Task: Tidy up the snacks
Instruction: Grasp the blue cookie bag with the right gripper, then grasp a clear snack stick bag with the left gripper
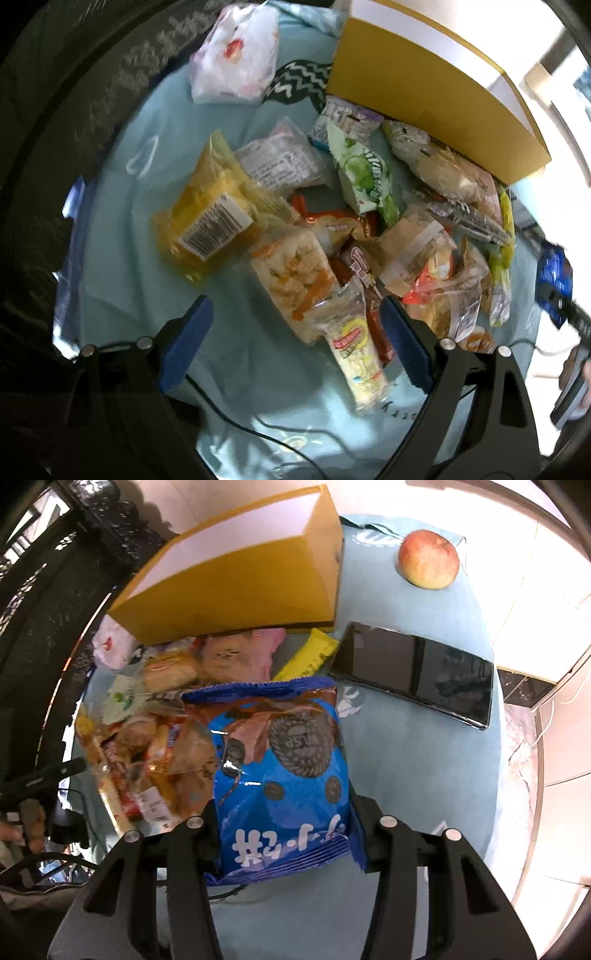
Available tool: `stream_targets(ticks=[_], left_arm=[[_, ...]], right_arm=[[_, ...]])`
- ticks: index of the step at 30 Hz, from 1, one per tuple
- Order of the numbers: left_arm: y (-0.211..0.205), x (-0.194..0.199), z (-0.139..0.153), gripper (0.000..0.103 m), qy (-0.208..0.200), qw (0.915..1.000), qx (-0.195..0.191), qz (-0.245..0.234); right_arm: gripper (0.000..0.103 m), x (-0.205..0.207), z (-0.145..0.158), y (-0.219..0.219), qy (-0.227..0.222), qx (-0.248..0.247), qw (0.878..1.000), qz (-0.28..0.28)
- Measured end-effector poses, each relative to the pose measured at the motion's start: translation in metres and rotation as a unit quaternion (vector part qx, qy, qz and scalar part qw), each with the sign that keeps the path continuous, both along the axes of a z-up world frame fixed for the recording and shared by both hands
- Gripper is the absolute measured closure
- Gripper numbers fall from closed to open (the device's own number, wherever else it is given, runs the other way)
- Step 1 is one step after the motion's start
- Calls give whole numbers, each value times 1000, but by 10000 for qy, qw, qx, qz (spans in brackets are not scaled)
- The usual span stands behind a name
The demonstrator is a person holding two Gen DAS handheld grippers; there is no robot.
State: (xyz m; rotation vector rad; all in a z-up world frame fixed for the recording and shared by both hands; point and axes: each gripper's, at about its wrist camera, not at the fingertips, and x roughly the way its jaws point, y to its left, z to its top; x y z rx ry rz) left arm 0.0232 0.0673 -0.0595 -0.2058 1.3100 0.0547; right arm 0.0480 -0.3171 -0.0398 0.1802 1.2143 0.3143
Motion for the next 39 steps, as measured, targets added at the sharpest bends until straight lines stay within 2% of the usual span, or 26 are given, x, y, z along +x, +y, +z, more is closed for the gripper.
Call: stream_targets(ticks=[4,6,11,13,14,16,19,22,27,29,30,34,39], left_arm=[[5,0,-10,10,273,9990,-188,297],[3,-5,-12,10,252,9987,-327,303],[-26,-22,-19,10,448,9979,-321,-328],[-34,-26,-26,12,580,9966,-414,-422],[-36,-26,-28,15,617,9962,-437,-439],[-41,-28,-35,30,711,9950,-533,-461],[-41,-32,-46,44,902,9933,-632,-345],[-39,-35,-55,48,917,9923,-809,-180],[-52,-29,-68,50,991,9927,-687,-5],[-56,-25,-68,57,931,9939,-591,88],[-57,-25,-67,74,921,9945,-482,88],[-63,-30,-57,75,885,9954,-350,-111],[-70,-39,-26,75,652,9974,-157,-247]], right_arm=[[53,-9,9,10,-33,82,9998,180],[53,-14,12,14,-45,100,9995,298],[53,-19,10,28,-16,124,9986,522],[53,-20,9,33,19,119,9980,617],[53,-20,8,37,32,110,9977,662],[53,-21,9,42,39,102,9970,764],[53,-22,10,48,53,87,9956,930],[53,-23,11,51,59,87,9943,1063],[53,-24,12,55,71,66,9920,1255],[53,-25,13,56,71,59,9913,1314],[53,-26,13,56,73,58,9910,1337],[53,-27,15,56,62,70,9896,1437],[53,-25,24,58,-50,176,9885,1504]])
